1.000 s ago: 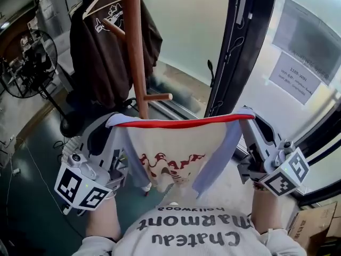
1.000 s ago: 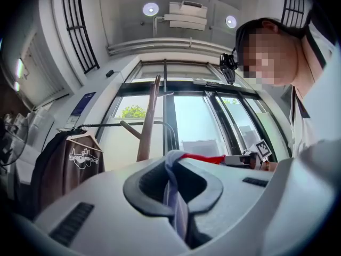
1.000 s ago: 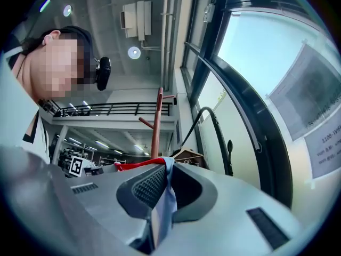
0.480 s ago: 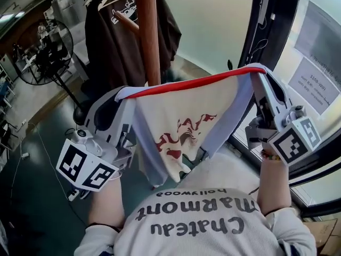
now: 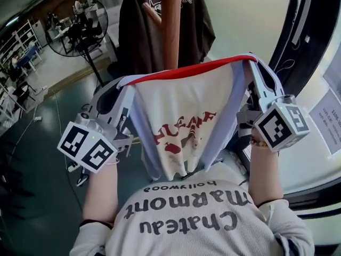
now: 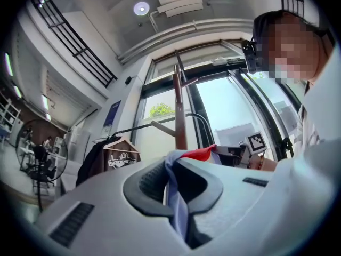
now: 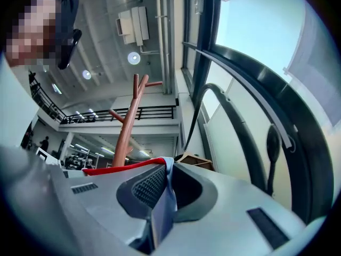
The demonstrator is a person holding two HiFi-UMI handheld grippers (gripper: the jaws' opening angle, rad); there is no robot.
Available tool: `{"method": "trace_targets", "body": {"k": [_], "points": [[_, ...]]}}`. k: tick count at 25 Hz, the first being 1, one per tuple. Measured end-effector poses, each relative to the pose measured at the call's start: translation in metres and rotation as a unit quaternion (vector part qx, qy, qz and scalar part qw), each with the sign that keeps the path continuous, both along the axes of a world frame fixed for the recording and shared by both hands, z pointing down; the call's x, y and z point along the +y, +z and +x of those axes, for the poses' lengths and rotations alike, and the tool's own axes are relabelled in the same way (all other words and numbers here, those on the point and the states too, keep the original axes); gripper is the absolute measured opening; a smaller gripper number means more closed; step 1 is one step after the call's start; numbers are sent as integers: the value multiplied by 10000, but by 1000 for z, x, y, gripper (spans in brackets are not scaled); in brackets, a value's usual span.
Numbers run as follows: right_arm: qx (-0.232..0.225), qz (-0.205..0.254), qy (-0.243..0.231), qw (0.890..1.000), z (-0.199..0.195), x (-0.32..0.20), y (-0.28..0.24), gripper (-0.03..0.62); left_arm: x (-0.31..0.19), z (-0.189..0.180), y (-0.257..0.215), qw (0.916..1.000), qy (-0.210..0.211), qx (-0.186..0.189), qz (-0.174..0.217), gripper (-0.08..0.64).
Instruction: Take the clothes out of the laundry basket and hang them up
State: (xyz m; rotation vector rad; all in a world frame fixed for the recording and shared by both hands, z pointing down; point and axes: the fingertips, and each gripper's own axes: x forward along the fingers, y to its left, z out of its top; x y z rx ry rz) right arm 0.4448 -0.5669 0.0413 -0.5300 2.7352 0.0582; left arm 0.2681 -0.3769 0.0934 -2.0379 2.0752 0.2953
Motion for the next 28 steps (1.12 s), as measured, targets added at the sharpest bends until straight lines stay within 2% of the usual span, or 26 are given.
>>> {"method": "trace_targets", "body": {"k": [5, 10, 13, 17, 24, 28], "points": [[347, 76, -487, 9982, -31, -11, 17, 41, 14, -6, 23, 9966, -773, 61, -260, 23], [762, -145, -867, 9932, -62, -37, 61, 41, 5, -14, 59, 9858, -1501, 0, -750, 23], [1124, -205, -1003, 9884, -74, -44, 94, 41, 6, -14, 83, 9808, -1702, 162, -934, 21], [1370, -374, -1454, 9791, -83, -44, 126, 41, 12, -9, 111, 9727, -2017, 459, -1051, 21], [1872, 141, -1836, 9649, -95, -32, 158, 41, 16, 9, 149, 9549, -2531, 880, -1278, 21], [2190, 55, -2246, 9495, -100, -21, 190, 41, 11, 25, 174, 9478, -2627, 1057, -1467, 21]]}}
